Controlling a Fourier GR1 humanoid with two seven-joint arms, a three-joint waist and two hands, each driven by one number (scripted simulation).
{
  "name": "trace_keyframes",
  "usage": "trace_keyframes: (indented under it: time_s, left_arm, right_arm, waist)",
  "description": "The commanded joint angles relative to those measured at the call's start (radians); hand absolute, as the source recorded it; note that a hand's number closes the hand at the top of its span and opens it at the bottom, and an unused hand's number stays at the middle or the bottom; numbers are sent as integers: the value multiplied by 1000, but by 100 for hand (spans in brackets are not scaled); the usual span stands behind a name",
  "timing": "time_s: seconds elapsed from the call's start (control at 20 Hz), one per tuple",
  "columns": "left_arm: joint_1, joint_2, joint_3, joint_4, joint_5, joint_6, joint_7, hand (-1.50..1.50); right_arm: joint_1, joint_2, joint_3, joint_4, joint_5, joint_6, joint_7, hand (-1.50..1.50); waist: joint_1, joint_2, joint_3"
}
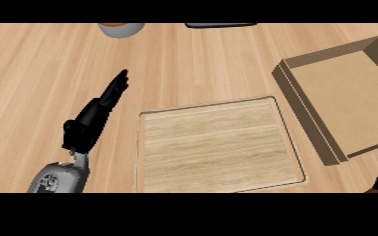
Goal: Pick the sweet potato from the tray and place it in the cardboard box
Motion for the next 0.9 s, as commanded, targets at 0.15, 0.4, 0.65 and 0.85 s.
trace_keyframes:
  time_s: [0.15,0.4,0.65,0.85]
  left_arm:
    - [41,-11,-5,10,-14,8,-39,0]
    - [20,-12,-8,-13,-14,-1,-3,0]
    - [-4,-10,-8,16,-15,-30,-20,0]
    - [-22,-30,-18,12,-33,-20,-8,0]
  right_arm:
    - [208,8,-310,-249,-317,79,-96,150]
    - [321,119,-548,-274,-501,193,-148,150]
    - [239,126,-769,-189,-661,349,-71,150]
    - [148,73,-886,-110,-722,443,22,150]
  waist:
    - [-13,-3,-2]
    - [-1,-2,-1]
    - [41,9,0]
    - [54,12,0]
